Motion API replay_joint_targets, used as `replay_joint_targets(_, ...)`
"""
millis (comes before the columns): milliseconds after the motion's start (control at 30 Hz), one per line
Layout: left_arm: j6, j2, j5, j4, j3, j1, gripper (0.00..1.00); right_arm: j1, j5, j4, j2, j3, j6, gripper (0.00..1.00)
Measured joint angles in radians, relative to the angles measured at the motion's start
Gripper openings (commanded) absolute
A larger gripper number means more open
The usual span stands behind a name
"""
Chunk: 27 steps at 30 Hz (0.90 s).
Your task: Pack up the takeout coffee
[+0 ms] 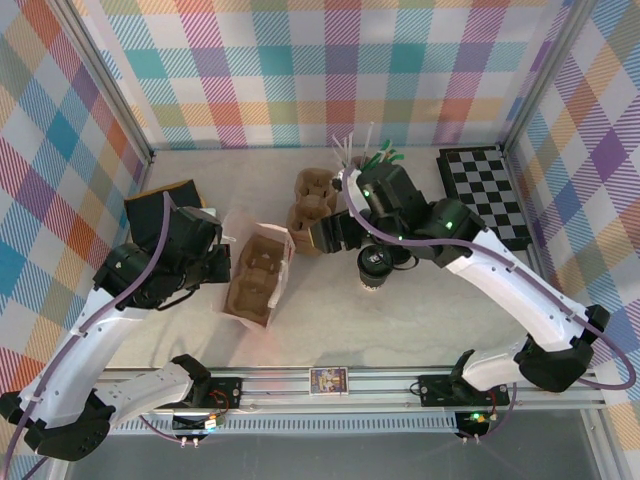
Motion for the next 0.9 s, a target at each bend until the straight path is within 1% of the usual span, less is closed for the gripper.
replay_joint_targets(133,0.000,0.001,-0.043,-0.029,0.098,-0.019,0.00,0.000,-0.061,0.015,0.035,0.104,-0.031,0.74)
replay_joint_targets(200,-0.010,-0.005,-0.048,-0.028,0.101,-0.020,0.00,0.000,-0.085,0.019,0.049,0.114,-0.033,0.74)
replay_joint_targets(267,-0.041,-0.041,-0.043,-0.014,0.030,-0.020,0.00,0.001,-0.101,0.018,0.067,0.114,-0.032,0.74)
replay_joint_targets(333,-0.081,-0.091,-0.023,-0.012,-0.075,-0.020,0.00,0.001,-0.115,0.017,0.093,0.114,-0.031,0.74)
replay_joint_targets(367,-0.095,-0.097,-0.013,-0.026,-0.092,-0.021,0.00,0.001,-0.119,0.017,0.104,0.114,-0.028,0.75)
replay_joint_targets(400,-0.103,-0.089,-0.008,-0.045,-0.087,-0.021,0.00,0.003,-0.122,0.016,0.114,0.114,-0.028,0.75)
replay_joint_targets(500,-0.108,-0.017,0.003,-0.075,0.023,-0.021,0.00,0.003,-0.142,0.013,0.135,0.114,-0.028,0.75)
replay_joint_targets(567,-0.113,0.013,0.034,-0.043,0.052,-0.021,0.00,0.003,-0.162,0.010,0.145,0.120,-0.029,0.75)
replay_joint_targets(633,-0.137,0.008,0.095,0.001,-0.007,-0.021,0.00,0.003,-0.187,0.002,0.167,0.148,-0.032,0.75)
replay_joint_targets(733,-0.185,0.011,0.178,0.009,-0.094,-0.021,0.00,0.003,-0.218,-0.013,0.211,0.214,-0.037,0.75)
replay_joint_targets(800,-0.198,0.033,0.202,0.003,-0.072,-0.021,0.00,0.003,-0.230,-0.015,0.226,0.231,-0.043,0.75)
replay_joint_targets(900,-0.205,0.074,0.232,-0.017,0.019,-0.020,0.00,0.004,-0.249,-0.022,0.231,0.232,-0.051,0.73)
